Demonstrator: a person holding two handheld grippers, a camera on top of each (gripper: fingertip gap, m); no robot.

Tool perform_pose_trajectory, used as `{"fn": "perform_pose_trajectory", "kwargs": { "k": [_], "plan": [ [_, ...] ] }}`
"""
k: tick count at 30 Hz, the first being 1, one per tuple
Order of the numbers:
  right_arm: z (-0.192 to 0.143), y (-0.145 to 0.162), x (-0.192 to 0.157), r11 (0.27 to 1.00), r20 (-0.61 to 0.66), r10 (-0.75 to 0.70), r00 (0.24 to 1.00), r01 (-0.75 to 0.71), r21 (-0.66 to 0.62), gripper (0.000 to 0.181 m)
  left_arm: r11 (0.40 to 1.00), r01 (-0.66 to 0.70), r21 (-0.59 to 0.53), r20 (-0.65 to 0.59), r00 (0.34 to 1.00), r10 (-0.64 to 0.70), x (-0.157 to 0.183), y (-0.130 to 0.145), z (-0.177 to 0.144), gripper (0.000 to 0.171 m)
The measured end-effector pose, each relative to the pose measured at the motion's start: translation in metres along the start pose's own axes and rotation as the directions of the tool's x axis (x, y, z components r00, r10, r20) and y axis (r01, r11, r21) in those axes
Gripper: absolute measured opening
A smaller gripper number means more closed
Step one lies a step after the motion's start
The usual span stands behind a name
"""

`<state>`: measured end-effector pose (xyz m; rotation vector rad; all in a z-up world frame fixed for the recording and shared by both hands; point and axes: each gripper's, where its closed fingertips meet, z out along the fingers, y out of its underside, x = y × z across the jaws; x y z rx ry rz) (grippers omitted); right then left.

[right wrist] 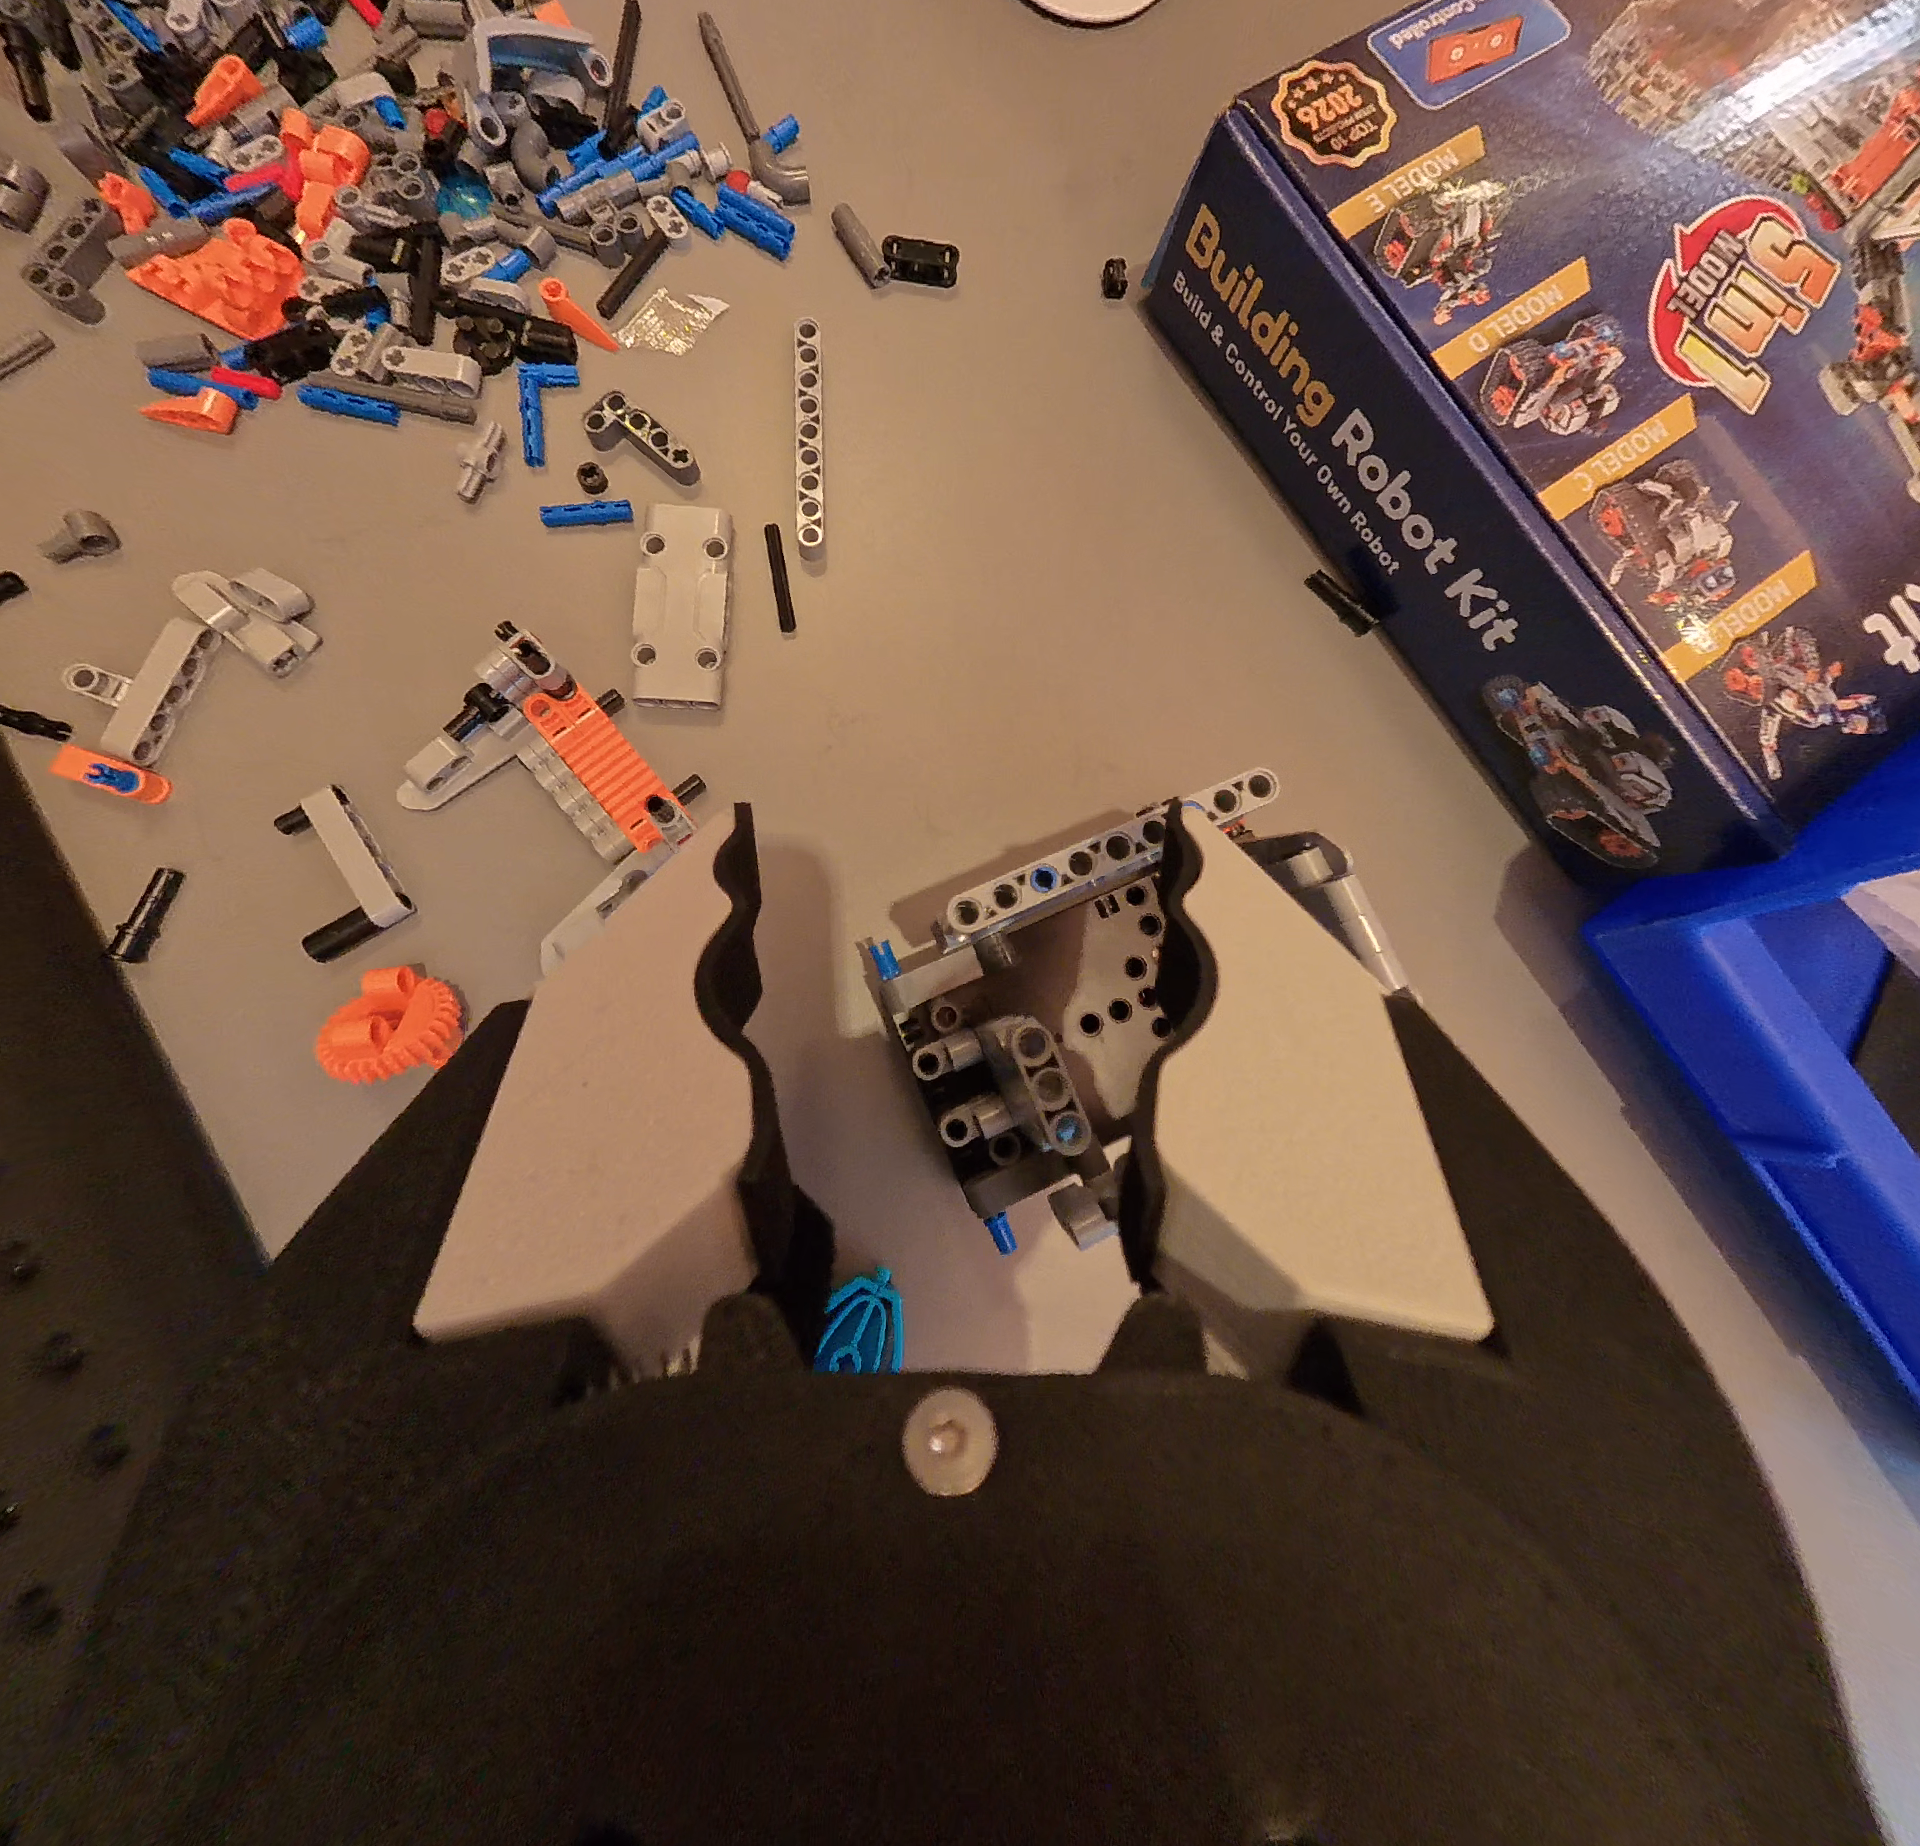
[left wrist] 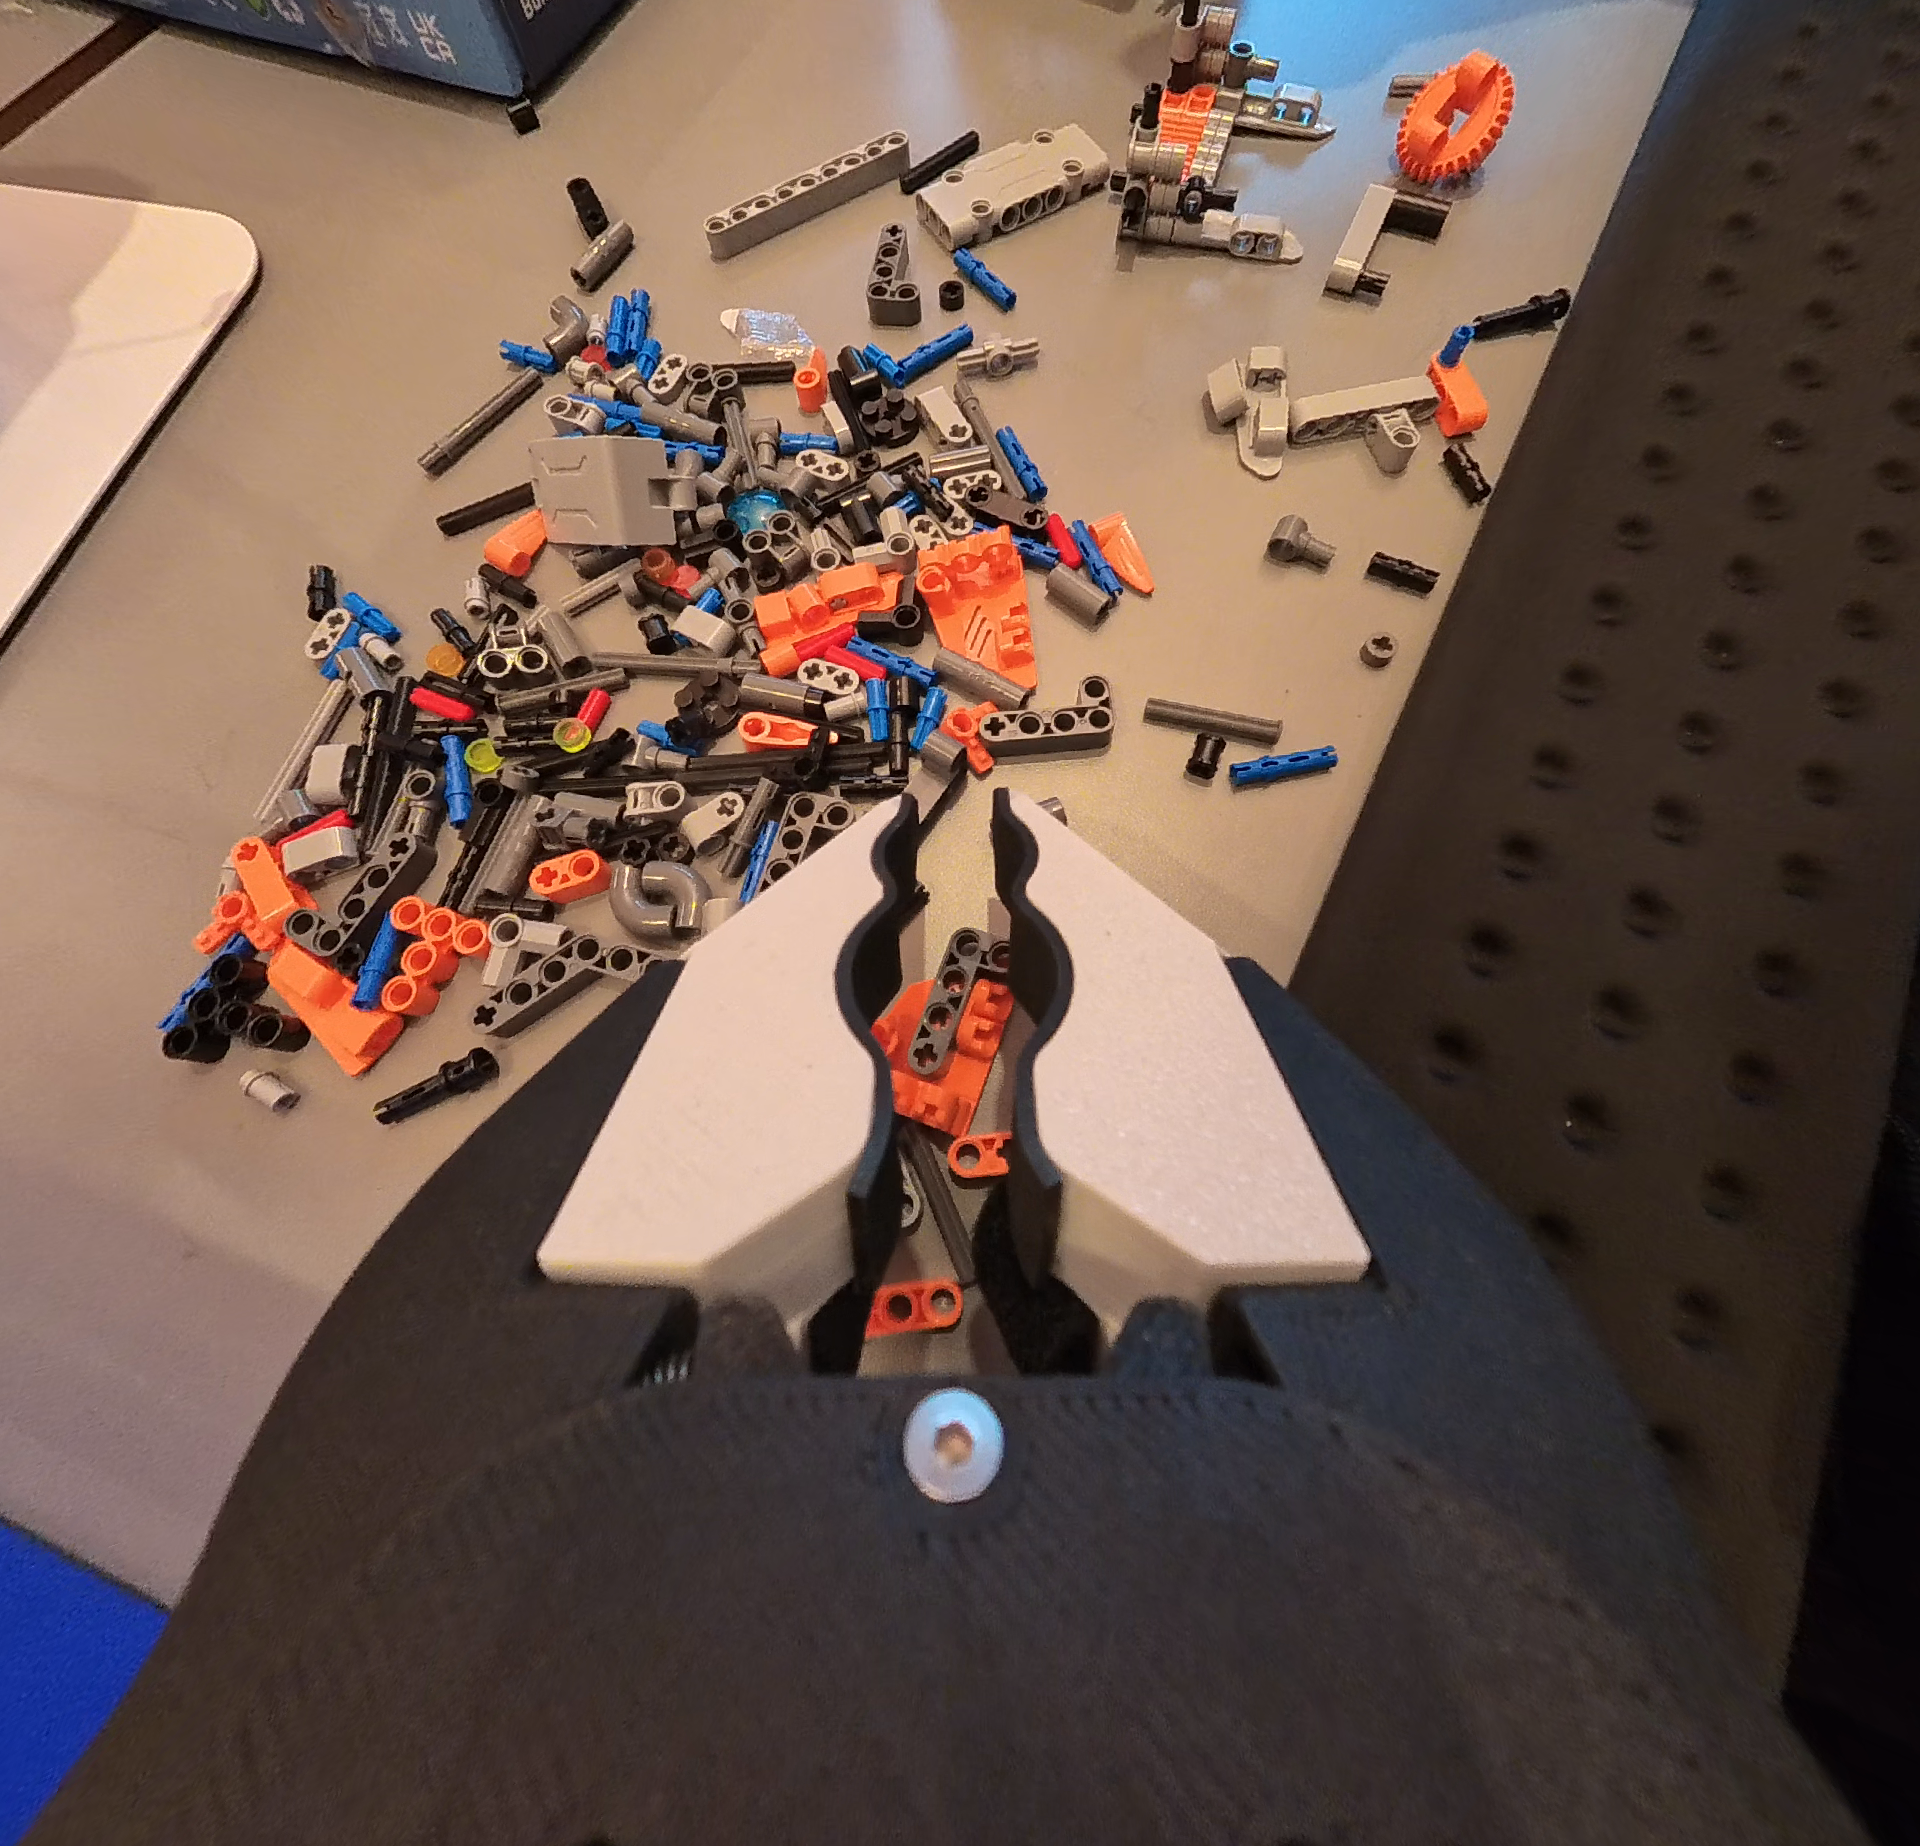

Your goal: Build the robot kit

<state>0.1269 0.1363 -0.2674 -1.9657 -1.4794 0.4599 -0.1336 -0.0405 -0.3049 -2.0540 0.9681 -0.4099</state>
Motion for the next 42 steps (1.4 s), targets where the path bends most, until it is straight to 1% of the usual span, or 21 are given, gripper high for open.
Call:
{"fn": "perform_pose_trajectory", "kwargs": {
  "k": [6,14,22,27,42],
  "plan": [
    [0.003,0.003,-0.003,1.000,0.016,0.008,1.000,-0.008,-0.006,0.076,1.000,0.000,-0.006,-0.001,1.000,0.000,0.000,0.001,0.001,0.012],
    [-0.003,0.002,-0.004,1.000,0.005,0.001,1.000,-0.001,-0.003,0.074,1.000,0.002,-0.006,0.000,1.000,-0.002,-0.001,0.001,0.001,0.012],
    [-0.002,0.005,-0.008,1.000,0.013,-0.002,1.000,0.002,-0.017,0.072,1.000,0.001,-0.009,0.001,1.000,-0.001,-0.001,0.001,0.001,0.012],
    [-0.005,0.005,-0.012,1.000,0.025,0.000,1.000,0.000,-0.013,0.067,1.000,0.003,-0.008,0.000,1.000,-0.003,-0.001,0.001,0.001,0.012],
    [-0.010,0.009,-0.017,1.000,0.025,-0.001,1.000,0.002,-0.018,0.062,1.000,0.000,-0.010,0.004,1.000,0.000,-0.001,0.001,0.001,0.012]
  ]
}}
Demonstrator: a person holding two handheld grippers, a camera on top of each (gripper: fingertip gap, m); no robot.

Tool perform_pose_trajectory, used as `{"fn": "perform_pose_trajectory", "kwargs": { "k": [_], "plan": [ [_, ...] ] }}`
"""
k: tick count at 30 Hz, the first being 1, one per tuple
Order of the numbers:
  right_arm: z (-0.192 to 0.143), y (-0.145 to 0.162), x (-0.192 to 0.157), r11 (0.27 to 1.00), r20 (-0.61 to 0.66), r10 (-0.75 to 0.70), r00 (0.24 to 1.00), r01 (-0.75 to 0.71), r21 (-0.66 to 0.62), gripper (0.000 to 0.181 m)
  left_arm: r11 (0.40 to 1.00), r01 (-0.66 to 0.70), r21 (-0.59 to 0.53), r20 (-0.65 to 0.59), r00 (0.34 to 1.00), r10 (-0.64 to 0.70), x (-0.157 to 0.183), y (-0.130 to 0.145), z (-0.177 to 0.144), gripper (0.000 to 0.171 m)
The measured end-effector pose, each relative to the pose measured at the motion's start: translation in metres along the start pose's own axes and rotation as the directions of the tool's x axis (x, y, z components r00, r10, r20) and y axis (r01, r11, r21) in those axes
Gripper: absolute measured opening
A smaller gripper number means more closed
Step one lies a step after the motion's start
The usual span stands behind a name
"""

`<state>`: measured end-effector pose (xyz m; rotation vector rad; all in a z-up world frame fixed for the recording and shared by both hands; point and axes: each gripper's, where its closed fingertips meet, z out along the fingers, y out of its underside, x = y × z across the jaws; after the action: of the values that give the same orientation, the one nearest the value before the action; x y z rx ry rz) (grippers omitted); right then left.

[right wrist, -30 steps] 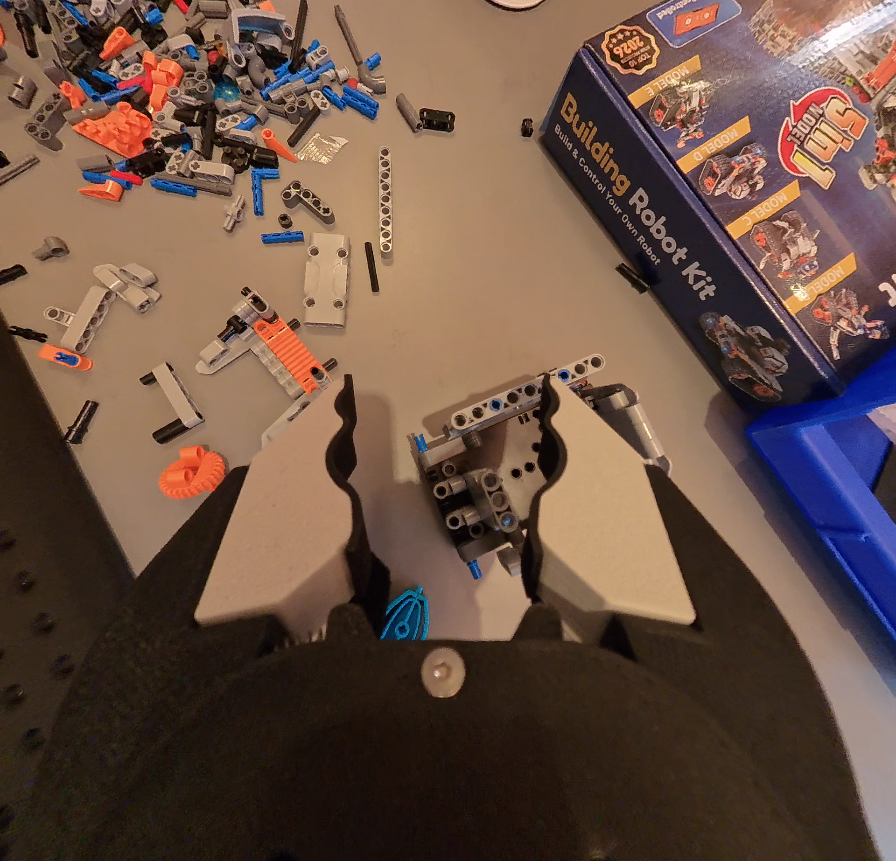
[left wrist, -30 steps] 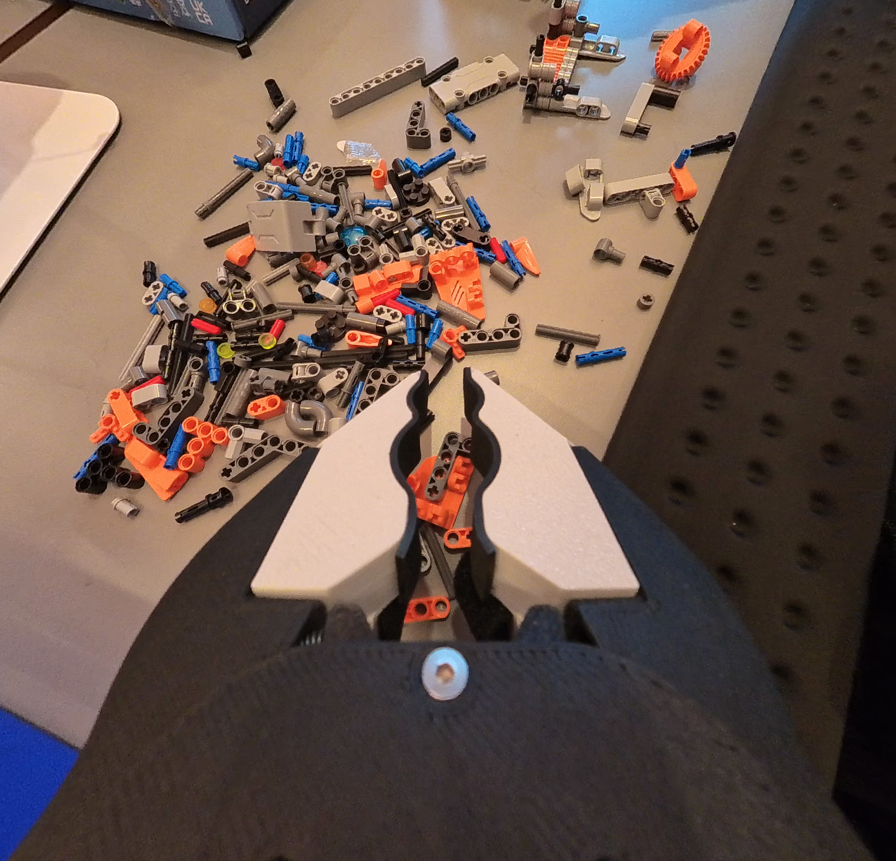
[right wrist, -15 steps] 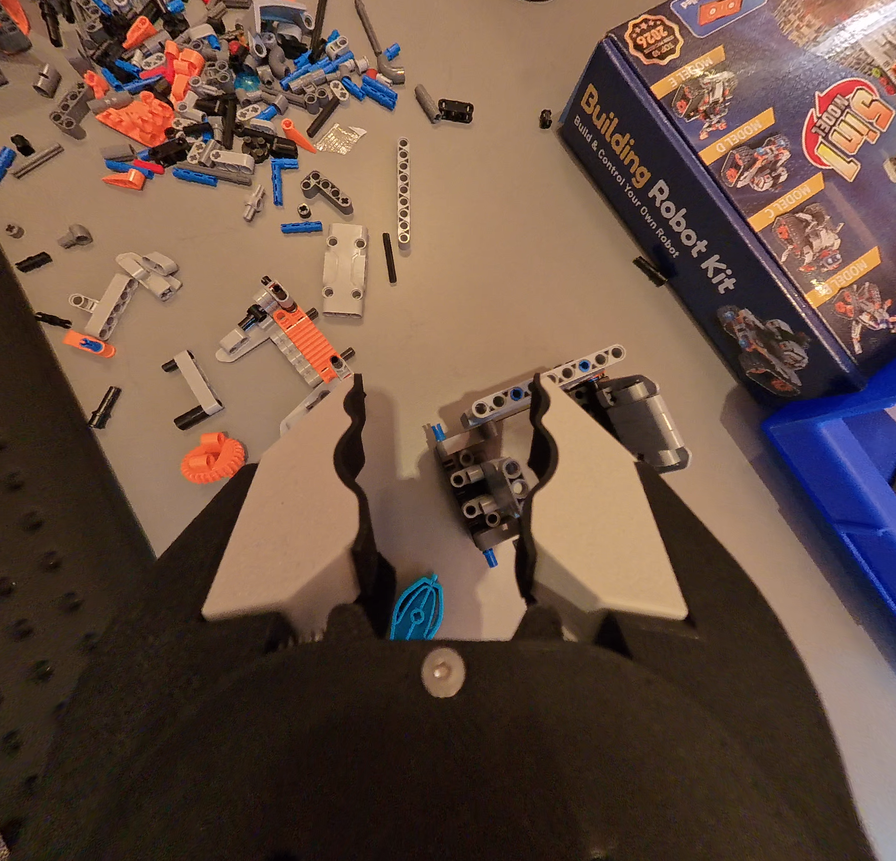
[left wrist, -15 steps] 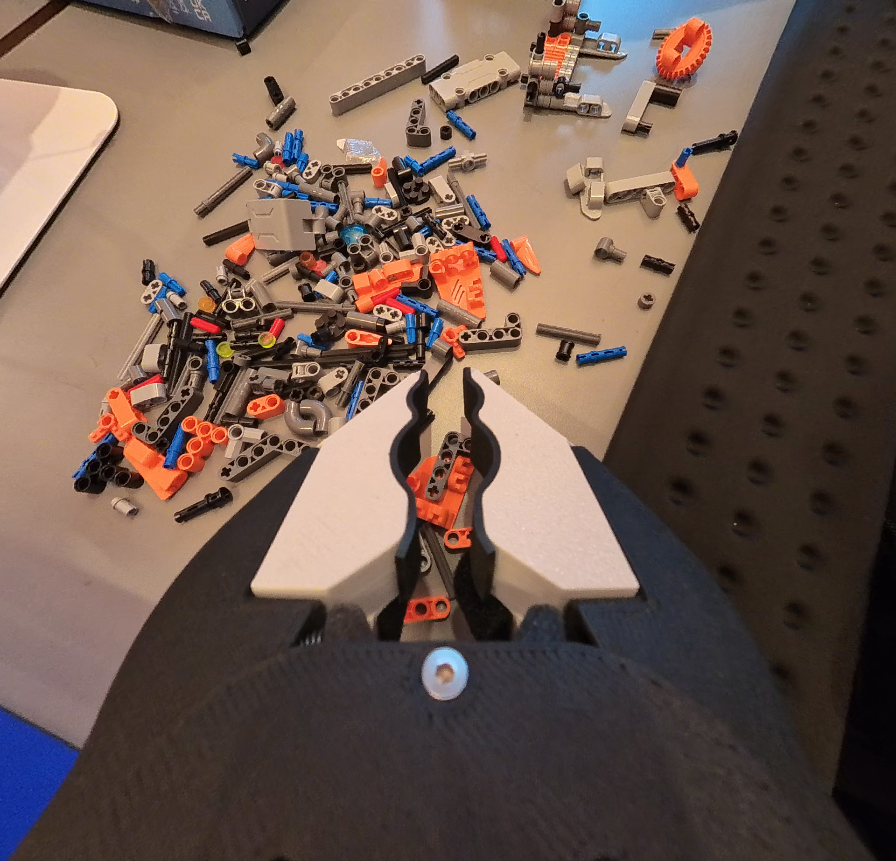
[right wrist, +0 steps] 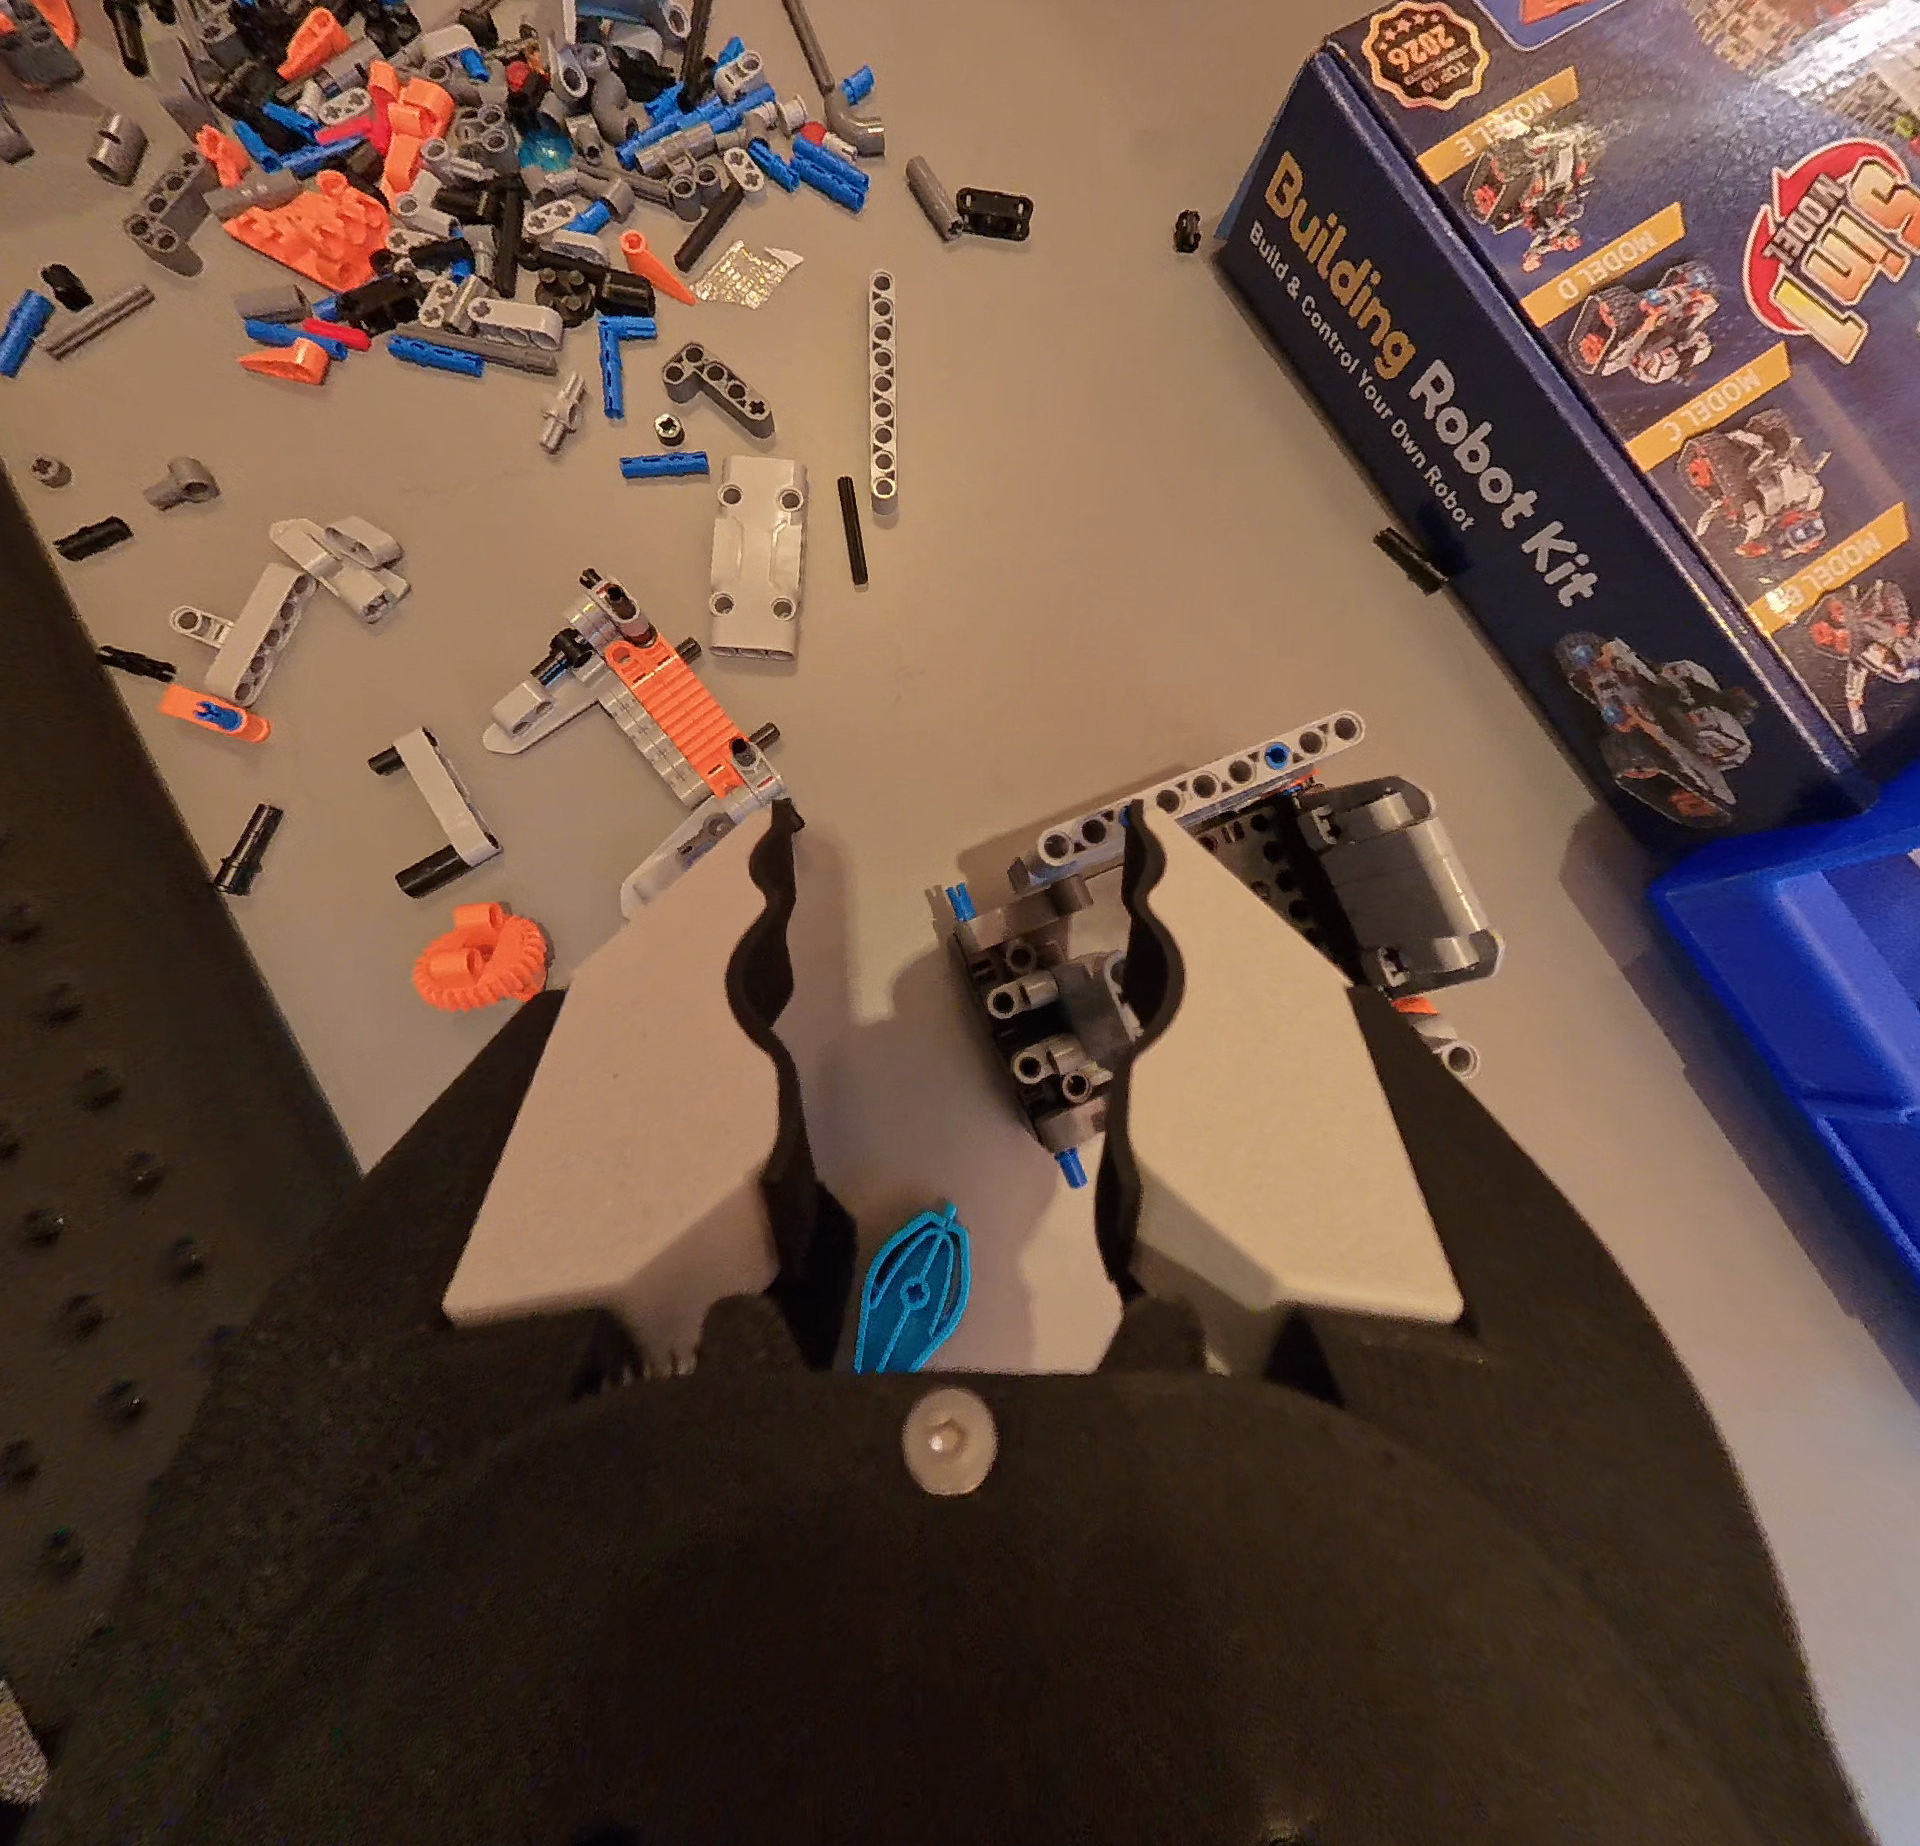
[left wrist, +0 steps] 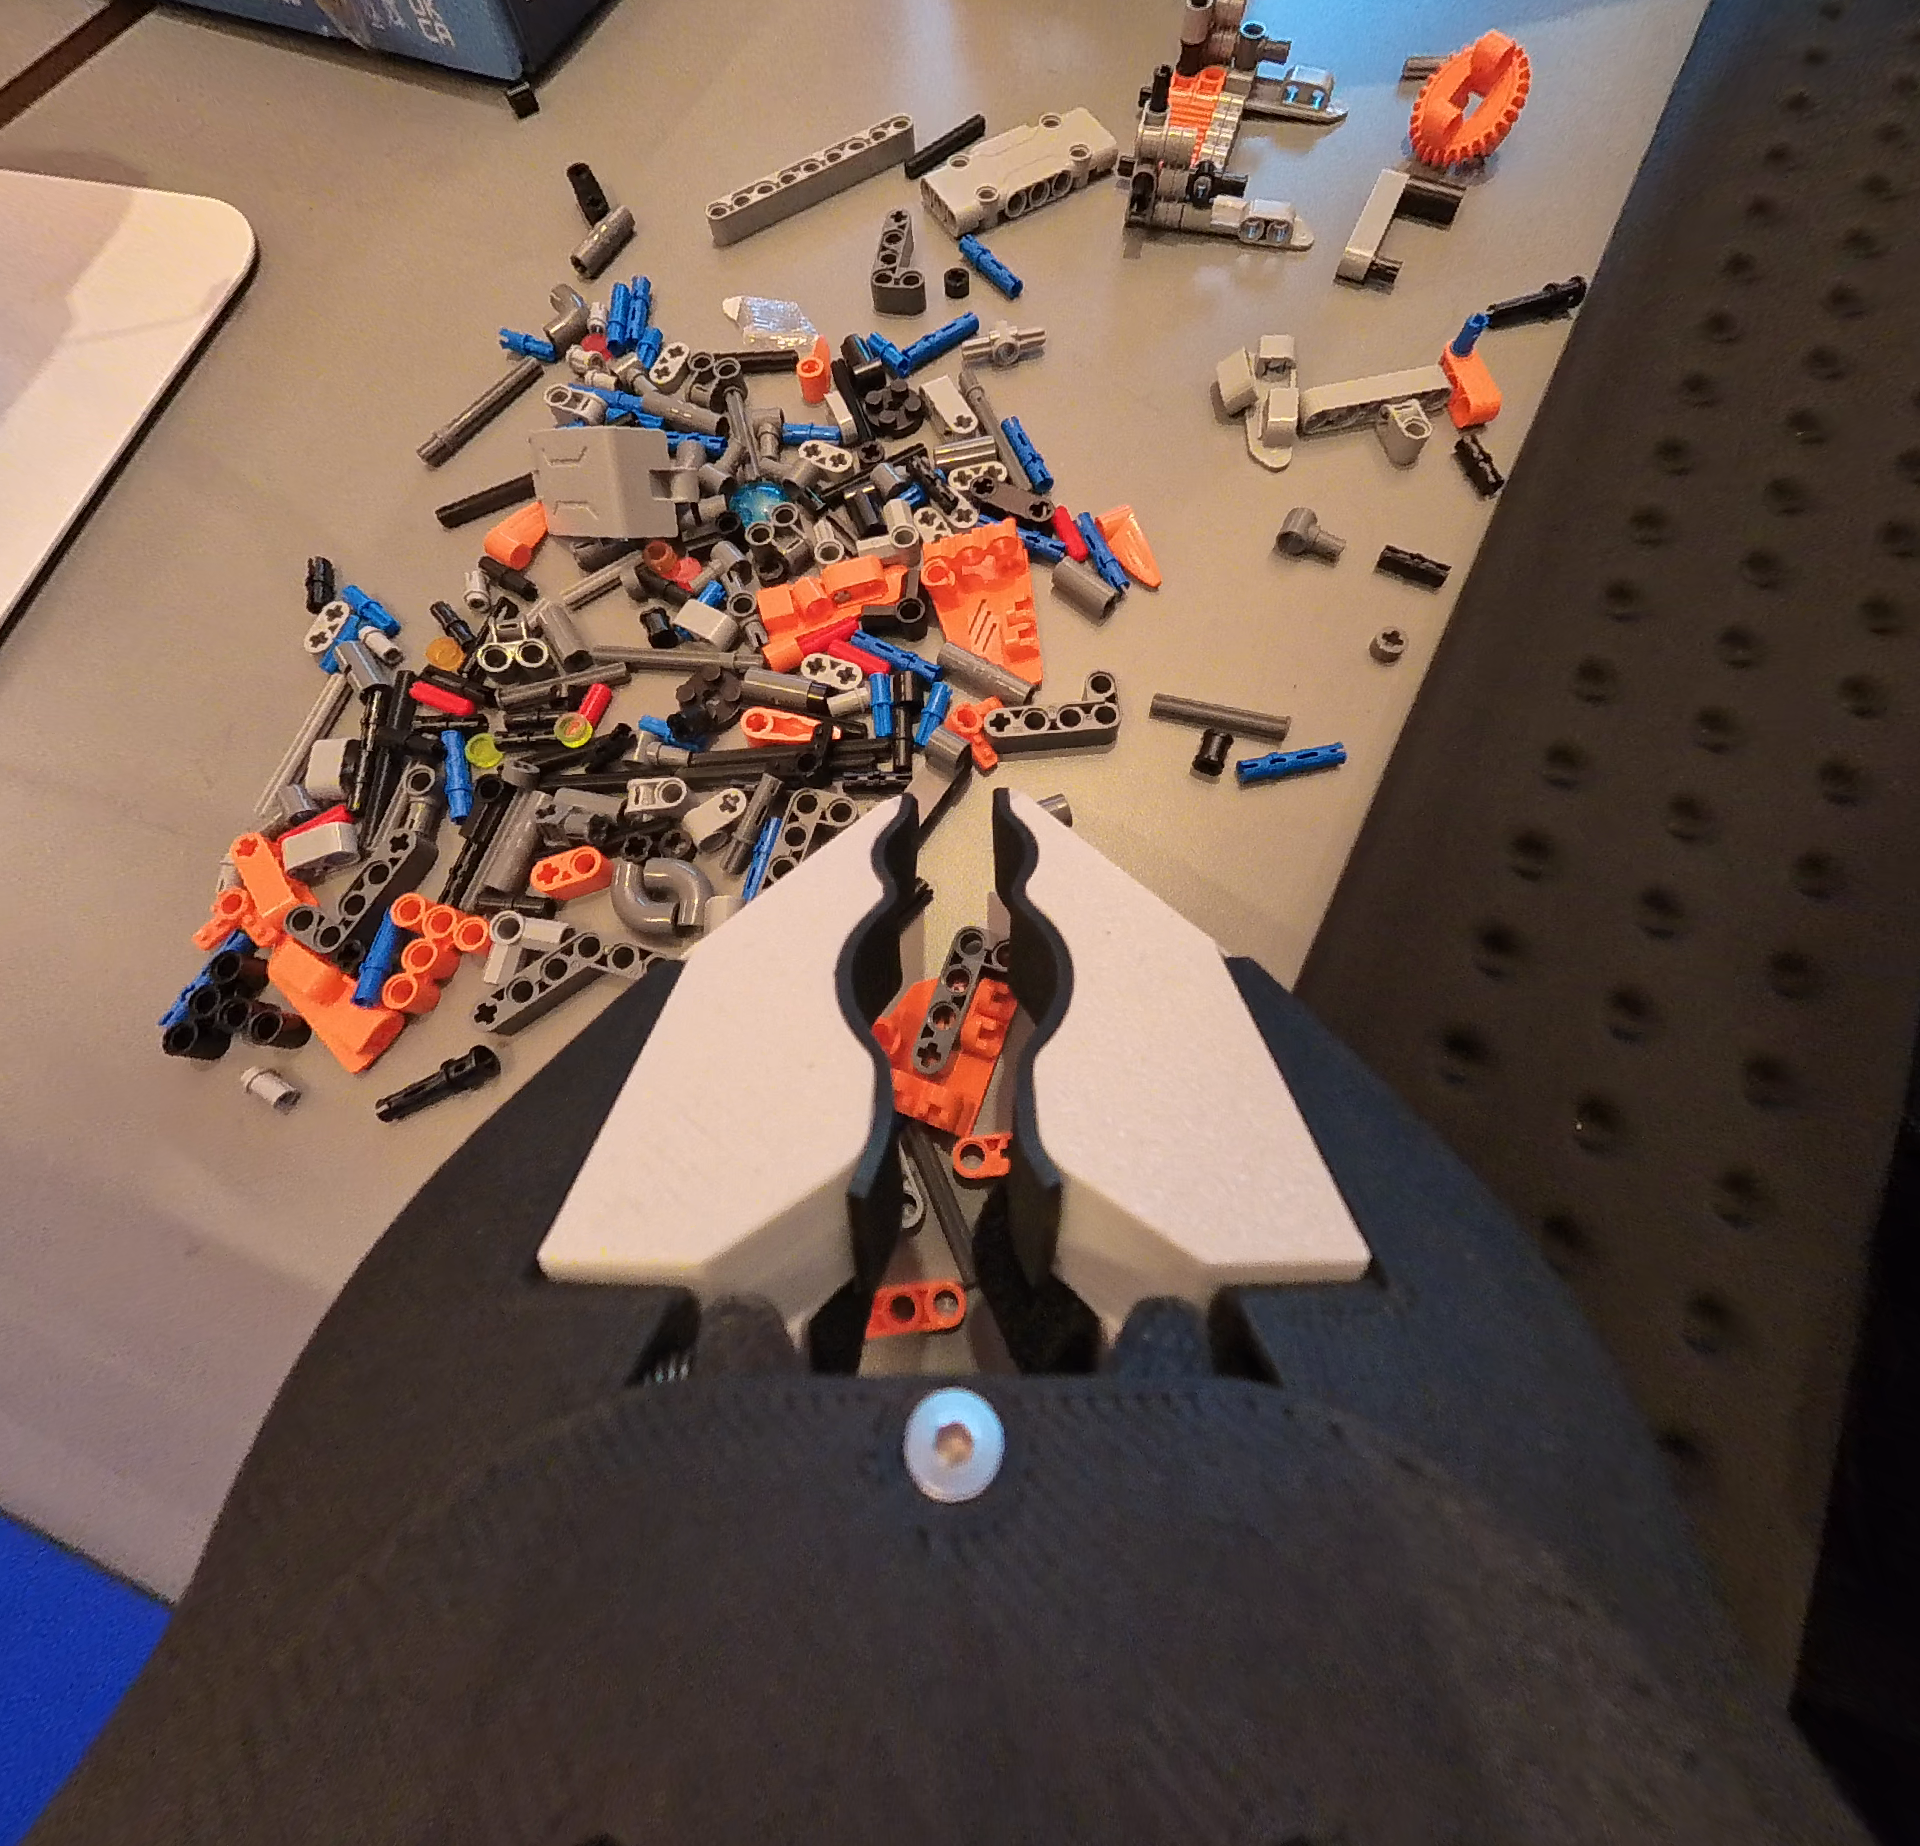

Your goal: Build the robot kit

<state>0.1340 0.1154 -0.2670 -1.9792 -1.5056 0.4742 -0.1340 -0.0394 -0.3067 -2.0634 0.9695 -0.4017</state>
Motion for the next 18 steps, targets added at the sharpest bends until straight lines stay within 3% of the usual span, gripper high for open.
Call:
{"fn": "perform_pose_trajectory", "kwargs": {
  "k": [9,15,18],
  "plan": [
    [-0.004,-0.005,-0.012,0.999,-0.013,-0.008,1.000,0.009,0.051,0.055,0.998,-0.045,0.031,0.026,0.999,0.044,0.000,-0.010,-0.020,0.015],
    [0.002,-0.012,-0.023,0.995,-0.009,-0.034,0.999,0.034,0.092,0.049,0.988,-0.151,0.042,0.135,0.980,0.144,-0.014,-0.020,-0.077,0.017],
    [0.002,-0.021,-0.028,0.991,-0.017,-0.045,0.999,0.047,0.125,0.046,0.986,-0.169,0.016,0.248,0.956,0.160,-0.037,-0.018,-0.114,0.017]
  ]
}}
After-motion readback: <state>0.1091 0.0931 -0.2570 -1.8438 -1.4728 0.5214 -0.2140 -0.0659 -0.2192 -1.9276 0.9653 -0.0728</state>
